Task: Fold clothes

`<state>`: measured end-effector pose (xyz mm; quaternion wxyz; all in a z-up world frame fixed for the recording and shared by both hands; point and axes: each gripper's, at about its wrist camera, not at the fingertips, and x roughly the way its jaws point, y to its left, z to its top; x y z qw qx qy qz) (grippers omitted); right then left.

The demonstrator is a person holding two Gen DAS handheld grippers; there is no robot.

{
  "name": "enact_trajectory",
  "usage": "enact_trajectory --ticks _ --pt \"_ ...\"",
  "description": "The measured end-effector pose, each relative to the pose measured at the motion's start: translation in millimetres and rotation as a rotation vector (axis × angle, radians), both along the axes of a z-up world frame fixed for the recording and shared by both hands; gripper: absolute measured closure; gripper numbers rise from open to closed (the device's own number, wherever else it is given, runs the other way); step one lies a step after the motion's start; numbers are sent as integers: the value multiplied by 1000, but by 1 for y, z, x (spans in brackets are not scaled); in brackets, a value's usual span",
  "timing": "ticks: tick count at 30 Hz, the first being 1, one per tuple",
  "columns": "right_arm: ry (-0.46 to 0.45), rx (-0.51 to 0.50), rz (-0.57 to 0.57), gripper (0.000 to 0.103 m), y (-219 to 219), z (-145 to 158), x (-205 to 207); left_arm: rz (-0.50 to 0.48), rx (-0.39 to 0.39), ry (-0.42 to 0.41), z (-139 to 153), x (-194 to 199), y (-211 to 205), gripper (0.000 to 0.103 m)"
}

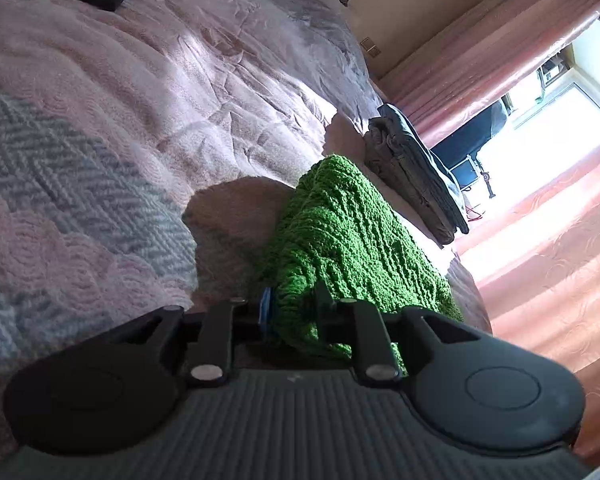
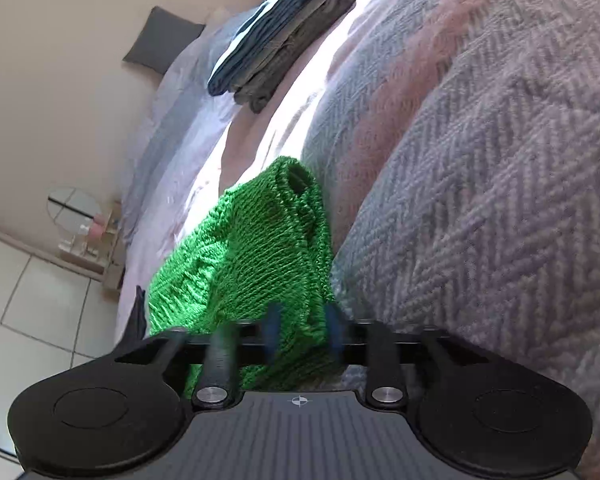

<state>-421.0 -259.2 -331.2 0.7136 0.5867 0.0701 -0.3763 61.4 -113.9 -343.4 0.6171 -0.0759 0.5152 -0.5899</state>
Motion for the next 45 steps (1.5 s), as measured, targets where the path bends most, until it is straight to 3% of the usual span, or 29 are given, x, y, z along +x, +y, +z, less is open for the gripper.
enact_trajectory --ticks 1,3,7,13,15,17,19,25,28,29,30,31,32,33,38,41,43,44,45 --pt "-22 1 -13 49 1 4 -3 9 3 27 -1 4 0 77" --pt "-57 30 -30 49 2 8 -8 31 10 81 -3 12 -3 63" --pt "-117 146 -51 49 3 2 -13 40 37 171 -9 23 -11 56" --pt "-139 202 -72 49 2 -7 -11 -47 112 135 -15 8 -28 56" --pt "-143 186 -55 49 -1 -10 -6 -40 118 122 -15 5 -30 63" --pt "-146 162 -46 71 -6 -11 -4 -37 117 103 -14 1 -30 70" --pt "-133 130 -39 85 -10 -7 -6 -34 106 94 -9 -3 -25 76" --pt "-2 -105 -9 99 -14 43 -33 -25 70 22 10 -40 -3 78" --pt "7 -47 53 98 -25 33 -42 18 75 -41 7 -56 5 76" --pt "-4 -13 37 97 -24 27 -44 31 72 -23 5 -53 7 75" --pt "-42 4 21 82 -18 25 -47 44 67 0 4 -50 9 73" --pt "-78 6 -2 54 -11 24 -50 50 69 23 4 -46 10 71" --pt "-114 7 -26 38 -4 24 -54 54 72 46 4 -42 11 70" --pt "-149 7 -54 33 3 24 -58 56 75 60 3 -40 12 70" --pt "-260 161 -49 33 16 5 -55 61 85 121 -1 -33 13 65" --pt "-261 187 -68 33 9 -5 -41 64 90 157 -4 -29 13 55" --pt "-253 202 -92 36 0 -13 -30 64 96 176 -6 -27 12 53" --pt "-247 208 -103 44 -5 -17 -24 60 97 182 -9 -27 9 54" --pt "-230 205 -106 67 -9 -20 -19 57 102 185 -10 -27 6 60"
